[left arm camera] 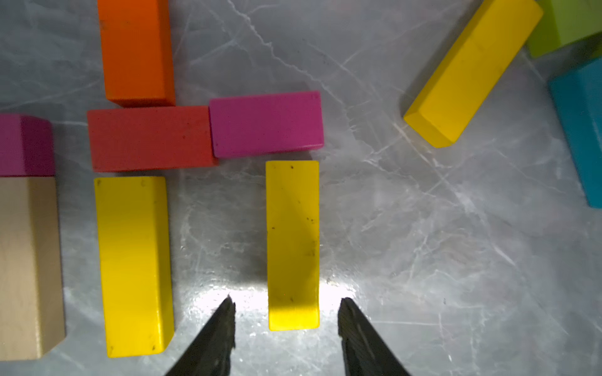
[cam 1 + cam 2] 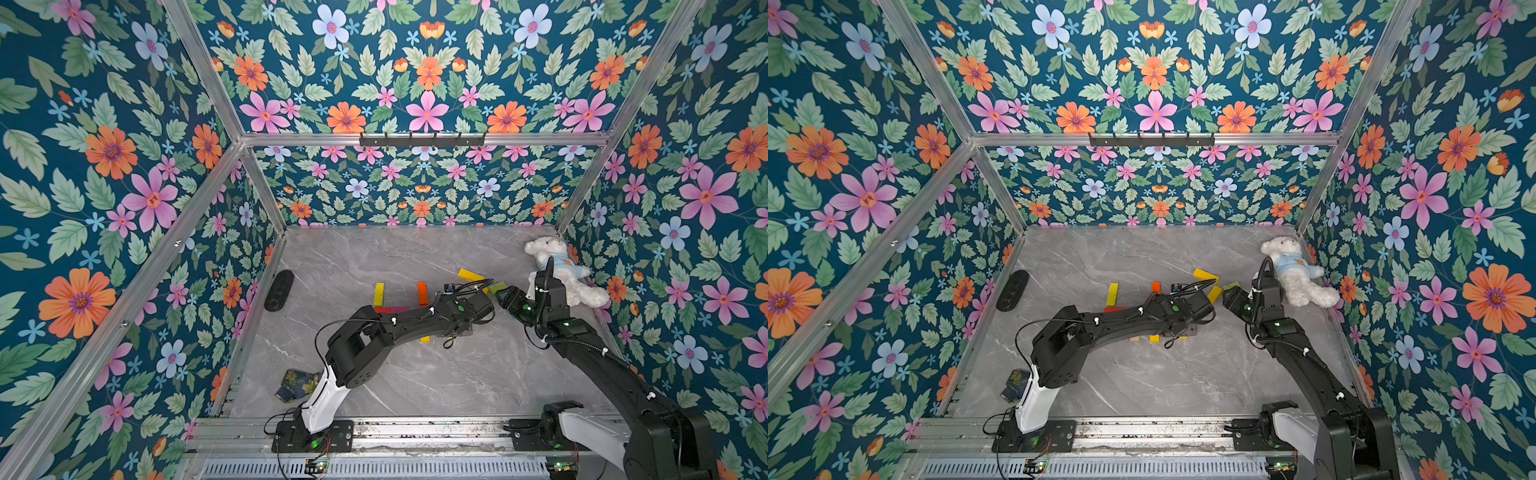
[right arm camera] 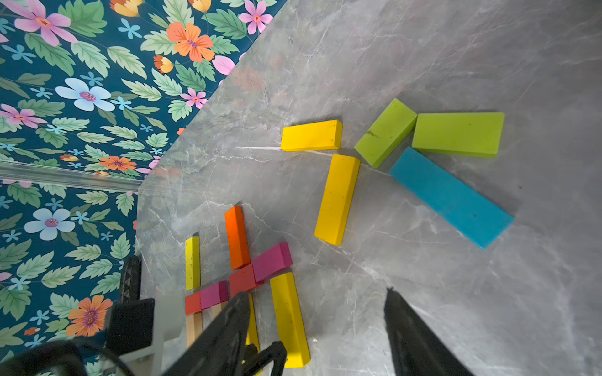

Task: Assemble the letter h with building blocks
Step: Assemble the building block at the center of the board, then adjust the building block at the center of the board.

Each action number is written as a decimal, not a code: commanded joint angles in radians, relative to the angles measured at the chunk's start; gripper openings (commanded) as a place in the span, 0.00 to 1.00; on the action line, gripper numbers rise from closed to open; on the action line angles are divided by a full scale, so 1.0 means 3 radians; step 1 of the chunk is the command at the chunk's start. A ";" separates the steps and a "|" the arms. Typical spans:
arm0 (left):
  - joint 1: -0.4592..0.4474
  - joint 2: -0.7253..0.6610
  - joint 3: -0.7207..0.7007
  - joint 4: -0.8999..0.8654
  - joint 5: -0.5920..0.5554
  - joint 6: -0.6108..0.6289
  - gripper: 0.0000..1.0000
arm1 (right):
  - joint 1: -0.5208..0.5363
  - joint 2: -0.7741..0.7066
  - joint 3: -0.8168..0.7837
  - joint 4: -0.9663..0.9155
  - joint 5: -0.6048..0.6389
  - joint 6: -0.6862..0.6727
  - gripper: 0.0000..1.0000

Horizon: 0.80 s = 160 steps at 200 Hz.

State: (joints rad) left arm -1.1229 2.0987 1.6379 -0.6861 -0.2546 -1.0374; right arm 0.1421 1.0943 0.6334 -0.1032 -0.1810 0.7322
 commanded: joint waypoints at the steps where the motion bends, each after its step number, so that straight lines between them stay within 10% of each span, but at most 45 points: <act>1: -0.0052 -0.0215 -0.0039 0.0096 -0.0101 0.0027 0.56 | 0.0001 0.0060 0.0021 0.0089 -0.0046 -0.0005 0.69; 91: -0.0051 -0.2805 -0.1594 0.1091 -0.1319 0.0826 0.76 | 0.0338 0.0543 0.0288 -0.0041 -0.0079 -0.0311 0.66; 125: -0.0051 -0.3393 -0.1981 0.1062 -0.1660 0.1119 0.99 | 0.0401 0.0504 0.0316 -0.0305 0.0259 -0.0299 0.68; 160: -0.0051 -0.3764 -0.2347 0.1115 -0.2020 0.1270 0.99 | 0.0360 0.0757 0.0585 -0.0663 0.0581 -0.0230 0.72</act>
State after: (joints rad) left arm -1.1385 1.0161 0.9806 -0.3786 -0.7353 -0.7223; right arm 0.2600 1.2755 0.7677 -0.2211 -0.0910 0.6468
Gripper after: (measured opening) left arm 0.993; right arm 0.708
